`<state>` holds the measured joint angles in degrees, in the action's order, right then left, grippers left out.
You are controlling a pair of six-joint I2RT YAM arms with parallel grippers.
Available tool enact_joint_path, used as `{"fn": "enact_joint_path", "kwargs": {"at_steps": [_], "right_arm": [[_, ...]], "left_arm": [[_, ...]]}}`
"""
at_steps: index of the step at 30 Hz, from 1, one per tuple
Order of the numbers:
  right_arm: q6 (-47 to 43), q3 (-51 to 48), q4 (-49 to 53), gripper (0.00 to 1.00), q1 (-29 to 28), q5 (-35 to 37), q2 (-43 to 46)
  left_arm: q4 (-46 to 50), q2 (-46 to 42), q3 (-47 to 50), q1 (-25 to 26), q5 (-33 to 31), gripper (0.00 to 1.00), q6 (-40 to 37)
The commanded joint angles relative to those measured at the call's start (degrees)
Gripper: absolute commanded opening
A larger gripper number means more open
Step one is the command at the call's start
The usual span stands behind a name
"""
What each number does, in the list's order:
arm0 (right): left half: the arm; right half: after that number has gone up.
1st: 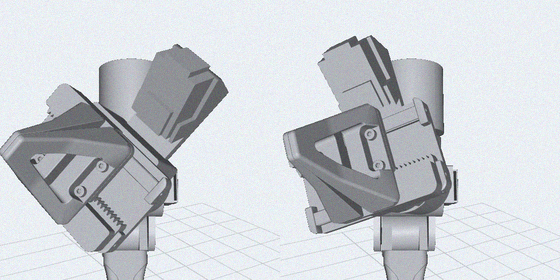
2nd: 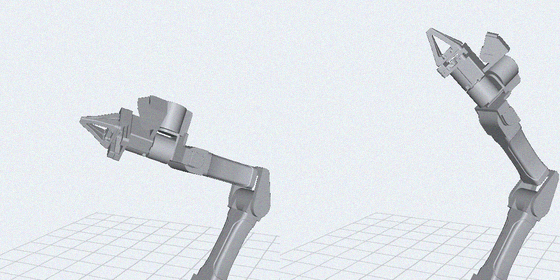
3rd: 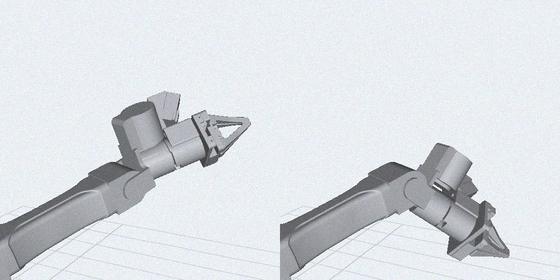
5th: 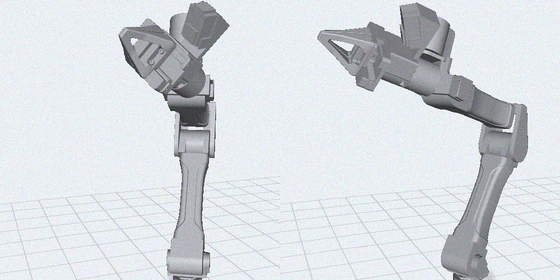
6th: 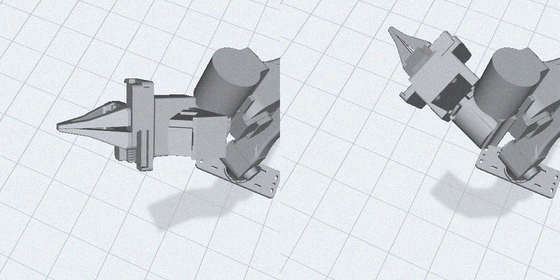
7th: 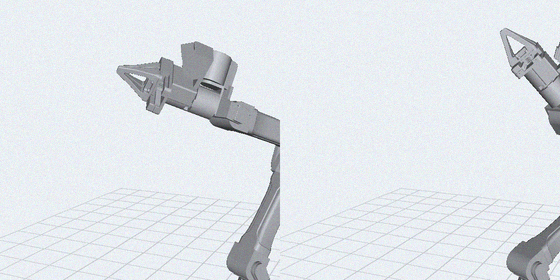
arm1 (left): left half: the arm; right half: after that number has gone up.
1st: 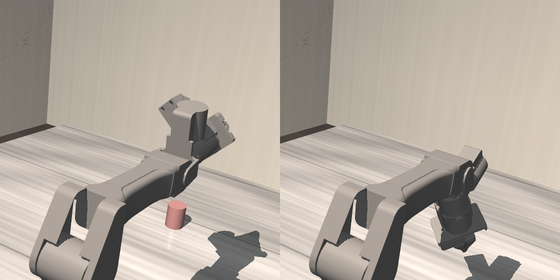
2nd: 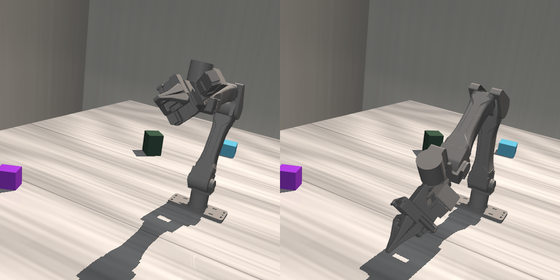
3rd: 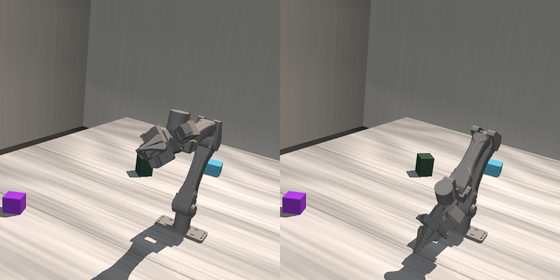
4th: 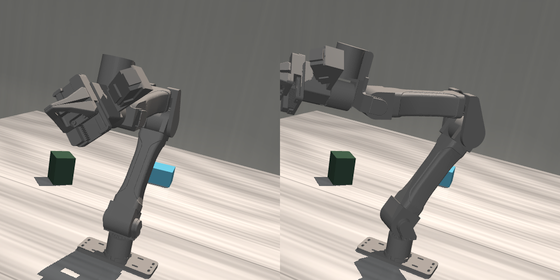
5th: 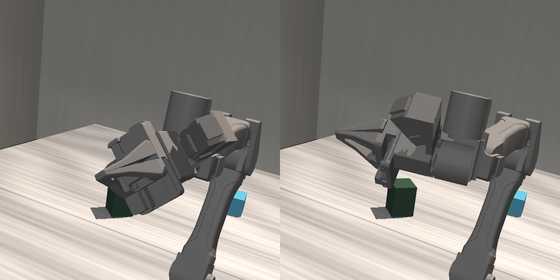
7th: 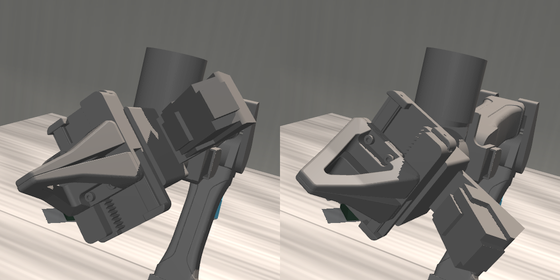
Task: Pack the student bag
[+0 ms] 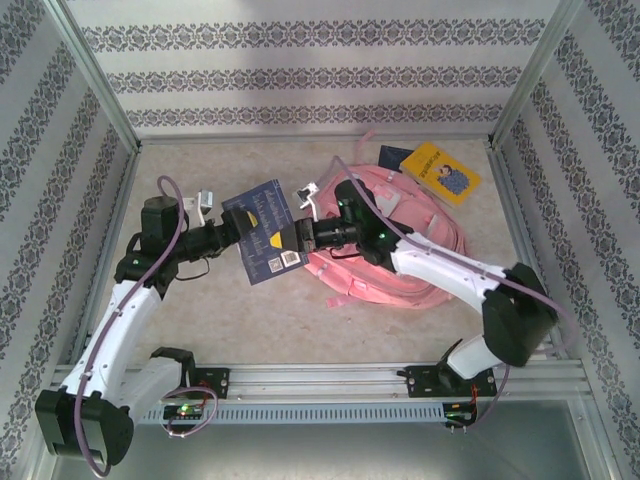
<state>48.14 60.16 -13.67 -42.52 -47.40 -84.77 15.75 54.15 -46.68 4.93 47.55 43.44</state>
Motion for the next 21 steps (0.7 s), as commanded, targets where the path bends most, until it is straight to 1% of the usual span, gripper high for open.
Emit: {"fn": "enact_joint_path", "kwargs": {"at_steps": [1, 3, 7, 8, 10, 11, 13, 18, 21], "right_arm": [[5.58, -2.8, -15.18, 0.0, -0.53, -4.2, 5.21], [5.63, -3.72, -15.1, 0.0, -1.13, -4.33, 7.51], [2.41, -4.82, -9.68, 0.0, -2.0, -2.09, 11.84], [2.1, -4.86, -8.87, 0.0, -2.19, -1.96, 12.44], [1.83, -4.82, -8.15, 0.0, -2.43, -2.41, 13.08], [1.52, -4.63, -7.12, 0.0, -2.58, -2.57, 13.3], [0.07, -4.0, -4.64, 0.0, -2.9, -3.17, 14.08], [-3.42, -3.84, 1.74, 0.0, -3.35, -2.59, 17.0], [-4.83, -3.43, 4.64, 0.0, -3.89, -2.69, 18.08]], "left_arm": [[-18.45, -1.32, 0.88, 0.74, 11.64, 0.9, 8.13], [-20.96, -2.67, 1.0, 1.17, 12.41, 0.88, 9.63], [-29.55, -5.5, 2.06, 3.8, 13.77, 0.86, 15.05], [-31.69, -5.87, 2.28, 5.28, 13.84, 0.83, 16.21], [-32.88, -5.92, 2.17, 9.09, 14.08, 0.73, 15.63], [-32.5, -5.75, 1.95, 11.29, 14.23, 0.68, 14.48], [-31.25, -5.73, 1.57, 14.1, 14.07, 0.56, 12.47], [-29.96, -6.34, 1.35, 15.76, 14.05, 0.34, 10.99], [-29.85, -5.85, 1.36, 16.75, 14.45, 0.15, 10.4]]}}
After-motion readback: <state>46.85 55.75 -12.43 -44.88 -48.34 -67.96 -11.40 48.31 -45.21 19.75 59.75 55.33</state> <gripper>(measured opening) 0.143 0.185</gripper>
